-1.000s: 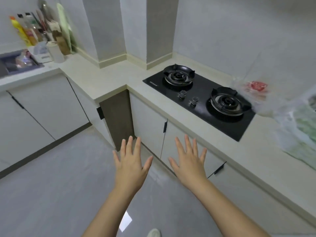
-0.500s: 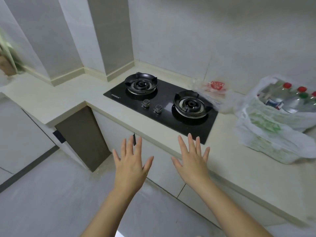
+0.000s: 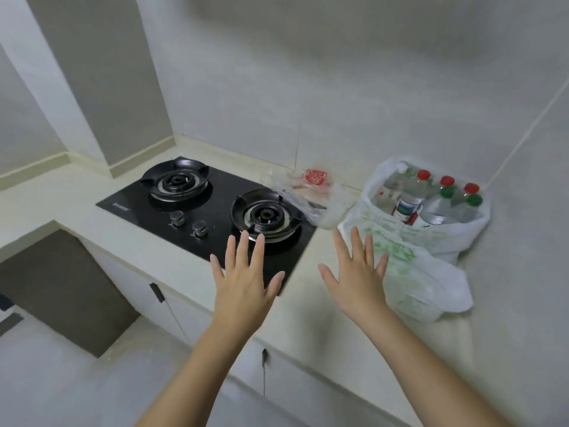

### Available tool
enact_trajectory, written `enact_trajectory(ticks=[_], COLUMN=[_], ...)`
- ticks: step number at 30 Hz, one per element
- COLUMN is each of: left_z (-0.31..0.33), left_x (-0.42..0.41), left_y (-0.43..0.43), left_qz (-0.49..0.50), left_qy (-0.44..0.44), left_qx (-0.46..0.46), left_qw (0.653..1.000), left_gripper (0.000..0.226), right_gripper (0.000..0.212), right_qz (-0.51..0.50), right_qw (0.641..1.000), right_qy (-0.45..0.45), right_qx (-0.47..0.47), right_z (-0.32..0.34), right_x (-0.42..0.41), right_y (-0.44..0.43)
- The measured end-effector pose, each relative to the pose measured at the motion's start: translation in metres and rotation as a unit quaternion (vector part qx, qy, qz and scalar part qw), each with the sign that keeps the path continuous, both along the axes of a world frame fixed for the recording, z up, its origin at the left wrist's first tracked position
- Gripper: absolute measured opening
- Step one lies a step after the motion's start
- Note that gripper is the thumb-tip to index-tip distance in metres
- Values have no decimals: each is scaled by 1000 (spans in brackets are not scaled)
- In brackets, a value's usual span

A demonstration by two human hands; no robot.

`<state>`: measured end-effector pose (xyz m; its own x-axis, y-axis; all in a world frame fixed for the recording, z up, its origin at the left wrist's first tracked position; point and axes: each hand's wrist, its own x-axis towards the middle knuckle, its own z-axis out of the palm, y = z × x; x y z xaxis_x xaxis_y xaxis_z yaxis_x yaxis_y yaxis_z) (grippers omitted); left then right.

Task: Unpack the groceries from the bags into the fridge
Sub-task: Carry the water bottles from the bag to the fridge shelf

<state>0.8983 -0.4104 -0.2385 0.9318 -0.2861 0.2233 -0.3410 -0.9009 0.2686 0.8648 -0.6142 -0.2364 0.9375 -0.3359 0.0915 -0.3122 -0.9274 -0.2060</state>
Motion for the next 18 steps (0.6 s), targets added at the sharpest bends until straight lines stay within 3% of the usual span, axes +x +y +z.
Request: enact_trajectory(ticks=[18], left_z=[41], left_x=[114], left_y=[-253], left_qz=[-230], left_qy=[-41], left_qx=[38], left_qw=[972], left_gripper=[74], right_gripper=[70], right_qz=[-228], right_qw=[973], right_qy=[-26], right_qx=[40], right_z=[27], right_x=[64], right_y=[-219])
